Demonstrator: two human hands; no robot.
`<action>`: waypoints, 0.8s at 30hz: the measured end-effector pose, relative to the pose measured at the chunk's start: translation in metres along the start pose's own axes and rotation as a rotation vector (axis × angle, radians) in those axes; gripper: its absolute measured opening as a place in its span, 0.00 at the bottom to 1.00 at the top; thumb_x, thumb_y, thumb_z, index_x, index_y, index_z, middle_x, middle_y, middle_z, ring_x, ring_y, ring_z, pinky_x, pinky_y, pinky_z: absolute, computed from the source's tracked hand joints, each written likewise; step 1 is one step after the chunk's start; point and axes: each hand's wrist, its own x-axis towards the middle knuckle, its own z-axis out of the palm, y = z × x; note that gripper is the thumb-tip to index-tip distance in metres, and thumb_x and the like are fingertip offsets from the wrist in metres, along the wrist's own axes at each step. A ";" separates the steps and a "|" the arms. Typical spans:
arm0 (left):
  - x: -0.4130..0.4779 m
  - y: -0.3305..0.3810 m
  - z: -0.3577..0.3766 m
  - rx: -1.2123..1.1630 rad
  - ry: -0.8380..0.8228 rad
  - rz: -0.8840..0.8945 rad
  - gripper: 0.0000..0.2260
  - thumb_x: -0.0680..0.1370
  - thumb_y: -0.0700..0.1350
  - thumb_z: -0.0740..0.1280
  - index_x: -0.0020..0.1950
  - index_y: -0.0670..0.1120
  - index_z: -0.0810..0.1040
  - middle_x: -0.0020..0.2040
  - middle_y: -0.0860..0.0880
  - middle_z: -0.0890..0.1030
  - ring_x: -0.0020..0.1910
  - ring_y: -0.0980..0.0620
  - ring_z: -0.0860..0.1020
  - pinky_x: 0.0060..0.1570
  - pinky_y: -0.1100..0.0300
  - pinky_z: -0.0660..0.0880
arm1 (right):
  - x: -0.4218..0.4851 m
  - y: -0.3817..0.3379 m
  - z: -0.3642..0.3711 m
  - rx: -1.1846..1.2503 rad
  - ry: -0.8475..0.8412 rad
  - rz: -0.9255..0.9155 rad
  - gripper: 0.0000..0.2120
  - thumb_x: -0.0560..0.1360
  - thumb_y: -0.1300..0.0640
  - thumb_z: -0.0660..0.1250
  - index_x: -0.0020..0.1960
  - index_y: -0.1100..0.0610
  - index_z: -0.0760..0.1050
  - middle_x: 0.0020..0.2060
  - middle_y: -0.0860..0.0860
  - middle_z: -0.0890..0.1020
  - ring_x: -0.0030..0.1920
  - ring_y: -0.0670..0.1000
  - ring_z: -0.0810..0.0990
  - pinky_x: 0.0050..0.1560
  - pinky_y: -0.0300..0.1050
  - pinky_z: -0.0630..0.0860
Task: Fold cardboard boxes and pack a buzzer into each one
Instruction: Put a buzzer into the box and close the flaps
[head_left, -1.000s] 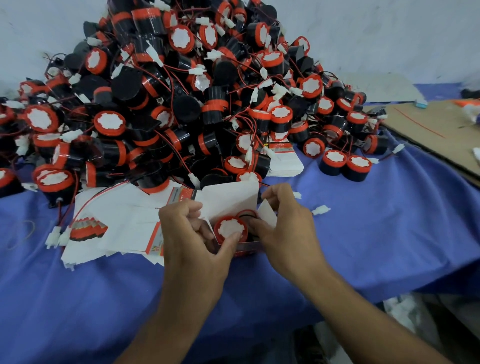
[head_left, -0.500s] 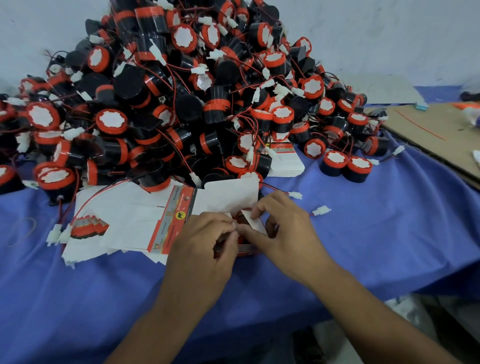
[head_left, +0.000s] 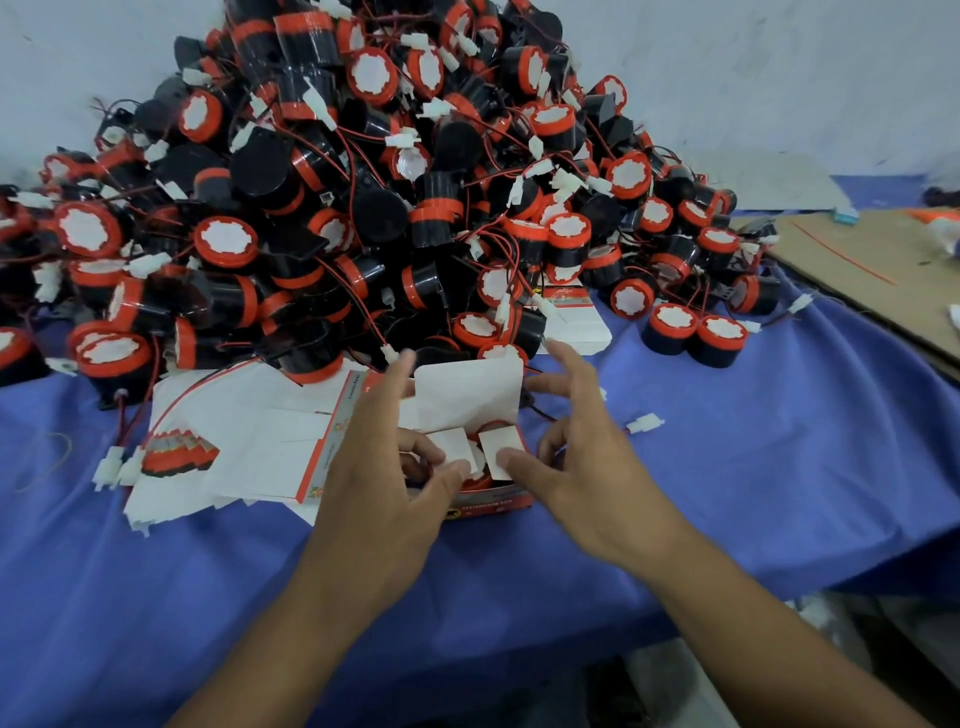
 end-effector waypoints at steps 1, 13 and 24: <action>0.002 -0.002 -0.003 0.002 -0.035 -0.016 0.35 0.74 0.40 0.75 0.73 0.64 0.63 0.52 0.69 0.76 0.45 0.54 0.80 0.43 0.67 0.77 | 0.001 -0.001 -0.001 -0.016 -0.026 -0.043 0.34 0.78 0.59 0.71 0.73 0.36 0.59 0.55 0.35 0.77 0.31 0.47 0.76 0.35 0.36 0.75; -0.002 0.004 -0.015 0.293 -0.243 0.152 0.27 0.72 0.65 0.62 0.65 0.52 0.79 0.63 0.61 0.74 0.62 0.65 0.69 0.62 0.76 0.60 | -0.005 -0.003 -0.017 -0.213 -0.159 -0.267 0.22 0.79 0.44 0.66 0.67 0.55 0.79 0.67 0.46 0.79 0.69 0.40 0.73 0.68 0.47 0.72; 0.007 -0.009 -0.020 0.404 -0.309 0.187 0.21 0.76 0.60 0.64 0.67 0.55 0.79 0.64 0.64 0.76 0.64 0.56 0.70 0.63 0.73 0.59 | 0.000 -0.004 -0.013 -0.146 -0.160 -0.231 0.16 0.78 0.54 0.73 0.65 0.55 0.81 0.61 0.47 0.81 0.64 0.45 0.78 0.65 0.46 0.75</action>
